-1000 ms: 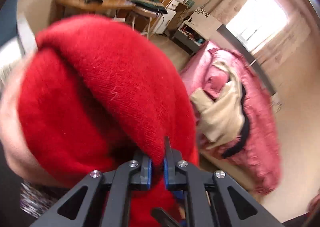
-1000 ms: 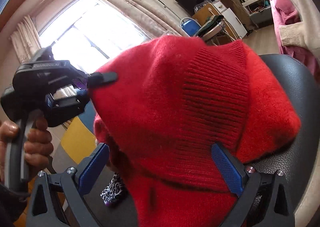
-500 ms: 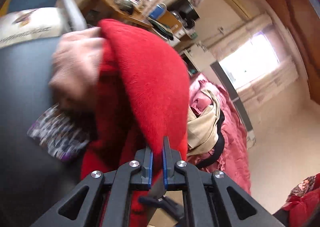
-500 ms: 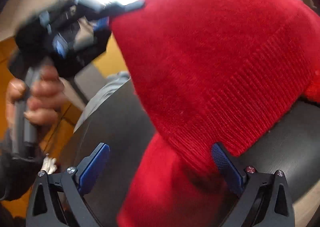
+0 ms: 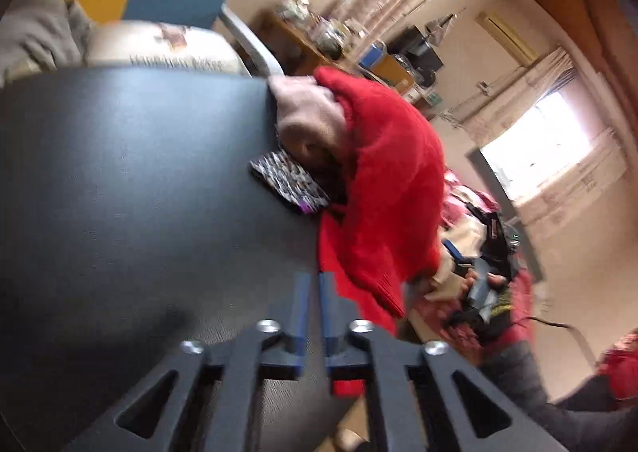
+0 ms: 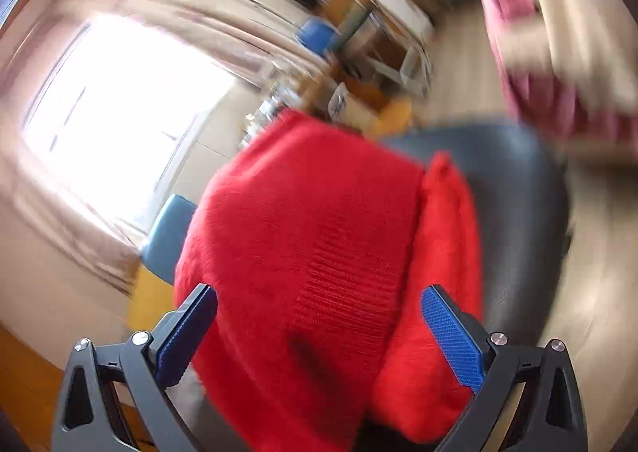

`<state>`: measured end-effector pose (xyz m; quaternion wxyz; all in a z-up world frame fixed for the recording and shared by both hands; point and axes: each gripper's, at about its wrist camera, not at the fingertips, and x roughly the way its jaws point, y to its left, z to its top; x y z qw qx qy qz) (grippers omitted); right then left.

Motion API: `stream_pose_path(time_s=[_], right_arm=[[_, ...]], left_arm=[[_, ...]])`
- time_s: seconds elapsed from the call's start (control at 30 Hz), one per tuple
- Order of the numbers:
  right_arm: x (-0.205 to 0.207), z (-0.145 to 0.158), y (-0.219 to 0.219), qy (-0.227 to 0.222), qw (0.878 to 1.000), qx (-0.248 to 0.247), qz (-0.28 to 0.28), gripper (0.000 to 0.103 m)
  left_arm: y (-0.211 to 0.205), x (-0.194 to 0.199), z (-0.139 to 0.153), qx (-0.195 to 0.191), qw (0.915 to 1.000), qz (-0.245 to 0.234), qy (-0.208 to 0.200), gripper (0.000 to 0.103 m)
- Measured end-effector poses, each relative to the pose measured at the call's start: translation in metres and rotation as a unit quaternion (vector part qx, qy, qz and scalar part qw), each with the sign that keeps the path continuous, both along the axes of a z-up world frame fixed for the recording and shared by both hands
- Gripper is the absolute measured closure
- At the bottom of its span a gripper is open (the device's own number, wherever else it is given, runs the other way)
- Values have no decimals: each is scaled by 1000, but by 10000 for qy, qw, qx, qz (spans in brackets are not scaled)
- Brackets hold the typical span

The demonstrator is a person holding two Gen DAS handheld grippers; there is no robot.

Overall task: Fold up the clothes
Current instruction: 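Grasp the red sweater with the left tool while the right tool holds it, then lay the red sweater onto the chair seat with both tools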

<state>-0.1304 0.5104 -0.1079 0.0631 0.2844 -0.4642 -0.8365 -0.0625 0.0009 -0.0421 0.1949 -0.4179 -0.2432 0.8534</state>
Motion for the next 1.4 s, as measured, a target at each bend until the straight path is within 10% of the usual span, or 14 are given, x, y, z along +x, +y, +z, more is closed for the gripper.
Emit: stream_pose_path(time_s=[0.7,0.8,0.9,1.0,1.07,1.17,1.4], right_arm=[[-7,-8,-49,467,9967,347,571,0],[-10,-5,-58,548,9948,588,624,0],[-13,-3,-59,433,9939,764,668,0],[-15,2,-60,223,9935,906,655,1],[-14,7,-62,-10,9914,1181,571,41],[-7,14,-65,127,9933,954,635,65],[28,53,-108,1017,9879,341,1118,80]], left_arm=[[140,-183,-39,132,9947,-993,-250,46],[153,-193,-45,16,9928,-1108,-457,52],[161,-192,-42,17,9922,-1140,-505,93],[157,-182,-30,299,9923,-1128,-418,95],[148,-171,-16,520,9922,-1103,-257,95],[135,-150,11,785,9906,-1112,84,96],[92,-109,69,1102,9877,-816,753,97]])
